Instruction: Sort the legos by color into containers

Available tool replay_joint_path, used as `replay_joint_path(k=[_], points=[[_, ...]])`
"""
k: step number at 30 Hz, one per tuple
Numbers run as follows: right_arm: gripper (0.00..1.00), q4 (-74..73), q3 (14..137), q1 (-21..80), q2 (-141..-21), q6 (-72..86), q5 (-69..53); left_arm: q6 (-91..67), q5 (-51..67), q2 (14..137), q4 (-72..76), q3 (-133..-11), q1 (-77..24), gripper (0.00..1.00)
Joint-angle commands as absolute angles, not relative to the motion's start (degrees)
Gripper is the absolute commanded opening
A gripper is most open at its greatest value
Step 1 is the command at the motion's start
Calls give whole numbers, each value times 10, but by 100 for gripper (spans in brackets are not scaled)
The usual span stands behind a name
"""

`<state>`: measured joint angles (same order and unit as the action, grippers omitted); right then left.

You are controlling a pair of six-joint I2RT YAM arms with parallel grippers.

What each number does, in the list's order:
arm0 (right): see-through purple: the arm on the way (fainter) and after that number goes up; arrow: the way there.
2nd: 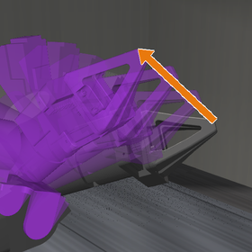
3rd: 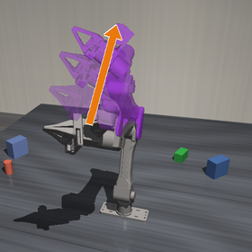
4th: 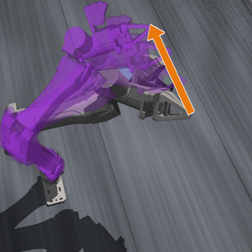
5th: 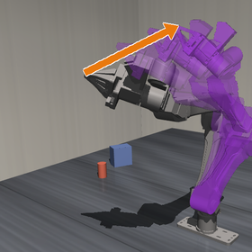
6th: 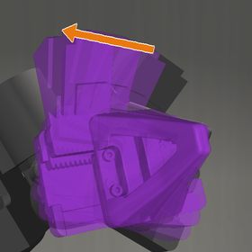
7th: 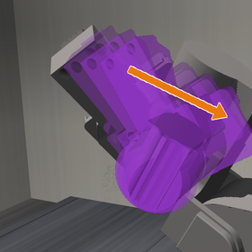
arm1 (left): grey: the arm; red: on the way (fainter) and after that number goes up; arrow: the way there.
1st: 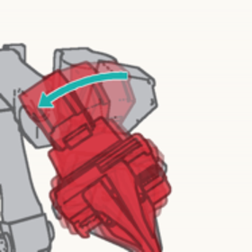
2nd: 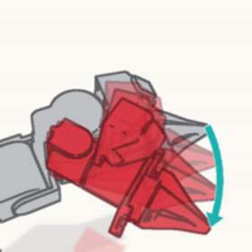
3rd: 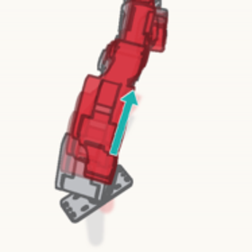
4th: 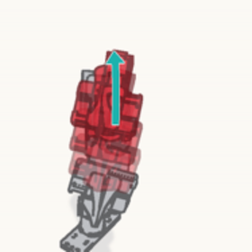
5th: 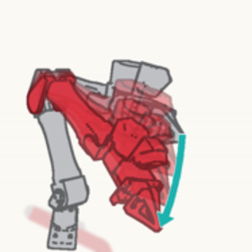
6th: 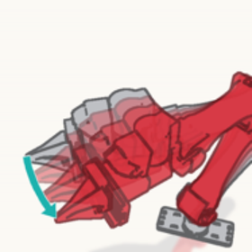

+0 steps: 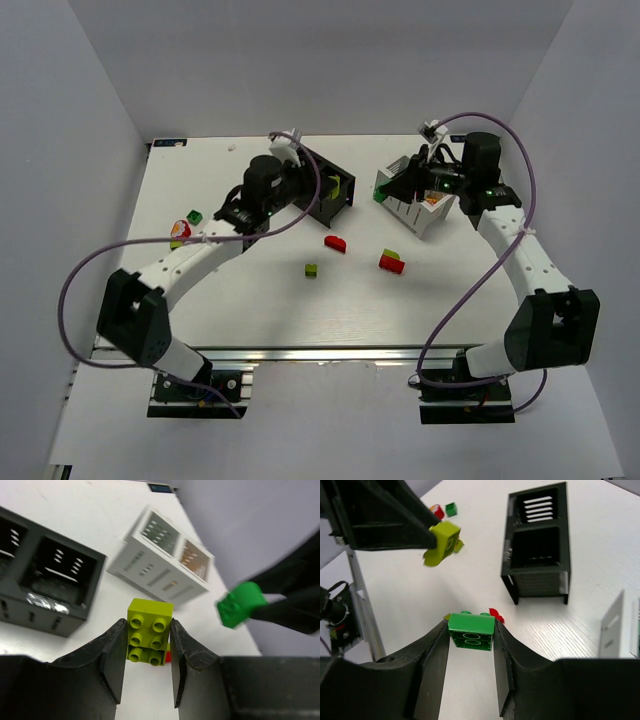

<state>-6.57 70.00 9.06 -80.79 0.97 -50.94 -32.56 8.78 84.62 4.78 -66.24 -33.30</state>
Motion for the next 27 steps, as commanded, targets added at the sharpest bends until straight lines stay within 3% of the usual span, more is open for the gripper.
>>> replay_joint_path(k=[1,7,15,21,23,25,27], points=[[0,-65,731,68,-803,-18,-498,-248,26,896,30,-726,-331,5],[0,-61,729,35,-801,-15,-512,-186,-54,984,34,-779,-331,5],[0,-58,717,19,-795,-12,-524,-170,-72,1057,50,-836,-330,6],[0,-57,715,18,-797,-19,-516,-170,-85,1094,41,-875,-330,13],[0,-55,715,18,-800,-23,-509,-170,-91,1104,27,-885,-330,24],[0,-51,722,18,-807,-26,-492,-170,-94,1113,19,-893,-330,45],[0,-44,732,18,-818,-33,-463,-173,-100,1113,11,-893,-330,52]])
